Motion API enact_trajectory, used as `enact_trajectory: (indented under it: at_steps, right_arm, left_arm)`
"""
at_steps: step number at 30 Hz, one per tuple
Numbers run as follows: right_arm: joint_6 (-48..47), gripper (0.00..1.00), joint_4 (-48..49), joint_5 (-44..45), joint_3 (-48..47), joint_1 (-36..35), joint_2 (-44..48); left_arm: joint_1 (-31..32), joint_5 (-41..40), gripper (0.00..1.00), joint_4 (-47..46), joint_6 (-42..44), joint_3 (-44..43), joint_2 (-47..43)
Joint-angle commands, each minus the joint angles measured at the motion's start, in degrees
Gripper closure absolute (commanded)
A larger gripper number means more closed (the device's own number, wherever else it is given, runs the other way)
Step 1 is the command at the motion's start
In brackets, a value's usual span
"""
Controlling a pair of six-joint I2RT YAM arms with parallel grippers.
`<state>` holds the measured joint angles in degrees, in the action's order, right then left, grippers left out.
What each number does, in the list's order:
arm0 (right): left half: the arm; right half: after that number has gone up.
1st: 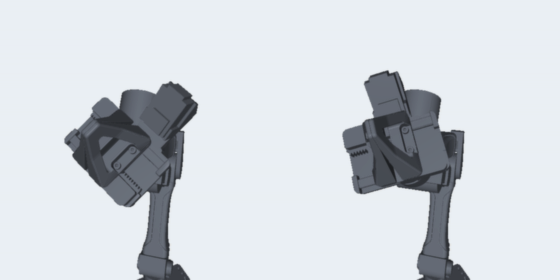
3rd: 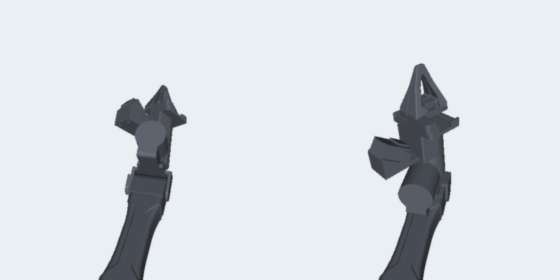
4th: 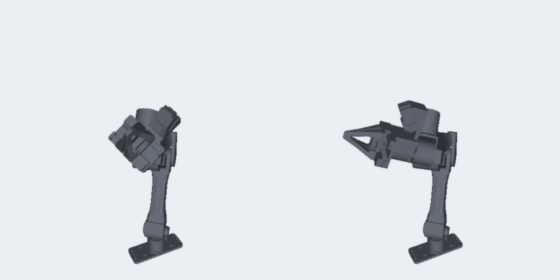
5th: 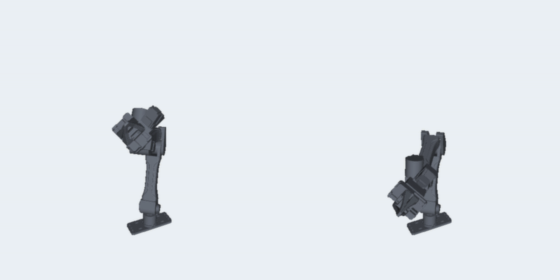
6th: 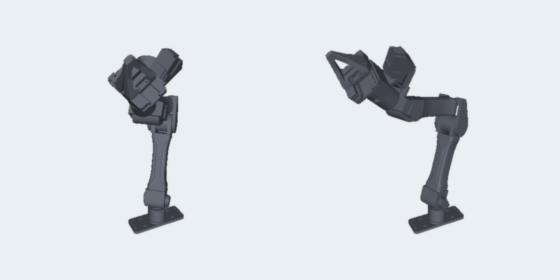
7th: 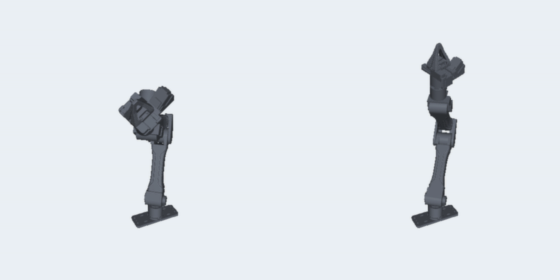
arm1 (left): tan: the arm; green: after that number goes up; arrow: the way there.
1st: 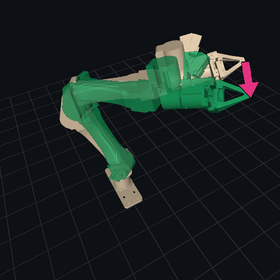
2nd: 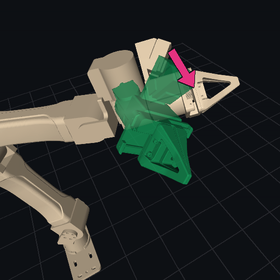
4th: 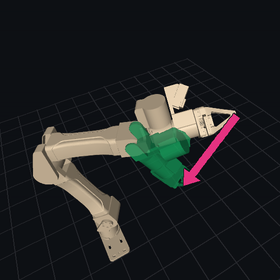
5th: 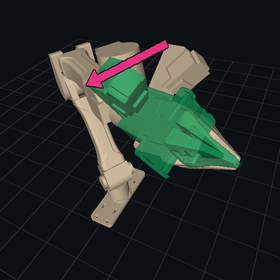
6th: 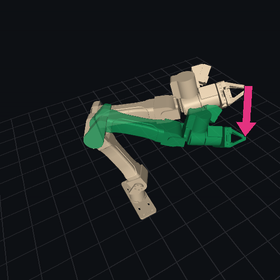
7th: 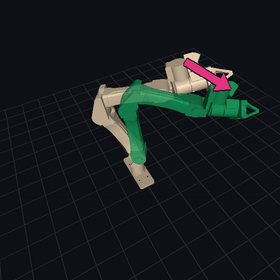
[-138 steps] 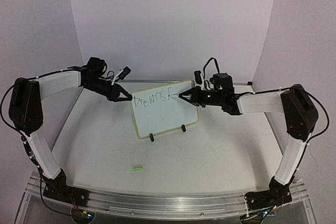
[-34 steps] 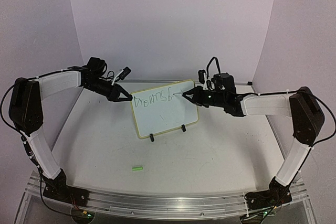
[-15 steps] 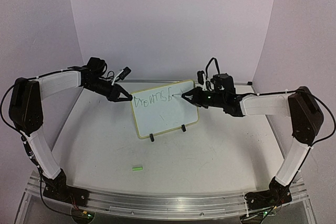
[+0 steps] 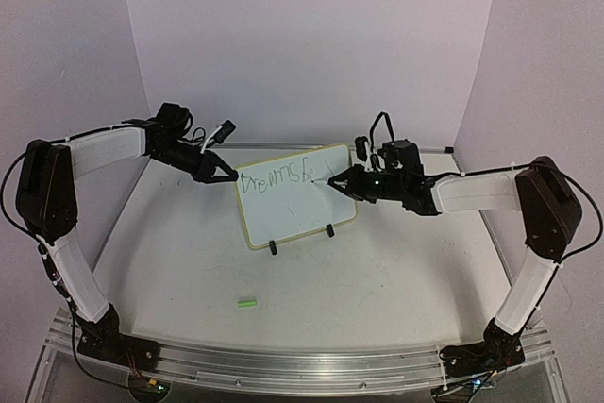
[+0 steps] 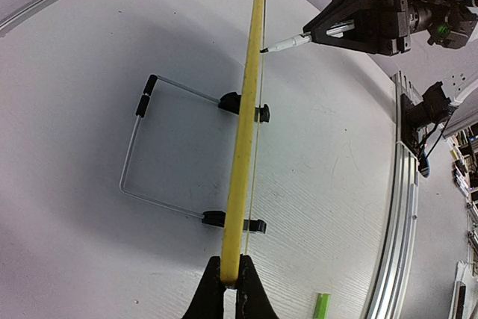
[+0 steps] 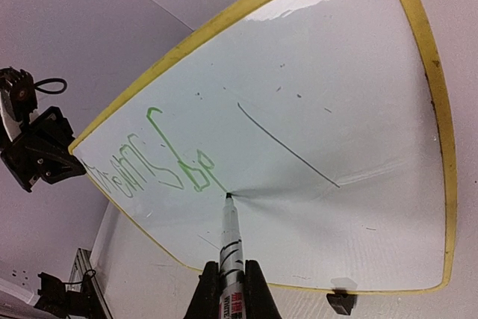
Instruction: Write a sentence on the whiteboard
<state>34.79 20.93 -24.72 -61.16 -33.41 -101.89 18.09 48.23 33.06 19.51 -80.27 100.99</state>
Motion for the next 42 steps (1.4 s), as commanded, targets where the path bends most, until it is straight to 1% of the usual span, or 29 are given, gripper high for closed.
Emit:
enact_trajectory:
  at_steps: [1,7,12,21,34,42]
  right_arm:
    - [0.44,1.0,0.86,3.37,-0.27,0.28,2.2]
    - [-0.11,1.0,0.96,3.83,-0.14,0.27,4.89]
    - [-0.86,1.0,1.62,0.73,0.33,0.27,5.73]
    - [-0.48,1.0,1.02,0.3,0.11,0.27,2.78]
    - [-0.43,1.0,-0.2,2.42,-1.68,0.28,0.4]
    - [-0.58,1.0,-0.19,4.17,-2.68,0.26,0.82]
  left_arm:
    - [1.03,-3.23,1.0,3.37,1.58,-0.5,-0.25]
    - [1.0,-3.21,1.0,3.34,1.55,-0.48,-0.35]
    - [1.0,-3.14,1.0,3.33,1.53,-0.41,-0.36]
    - [1.01,-3.29,1.0,3.33,1.54,-0.41,-0.36]
    - [0.99,-3.32,1.0,3.33,1.58,-0.41,-0.27]
    - [0.99,-3.36,1.0,3.34,1.65,-0.41,-0.18]
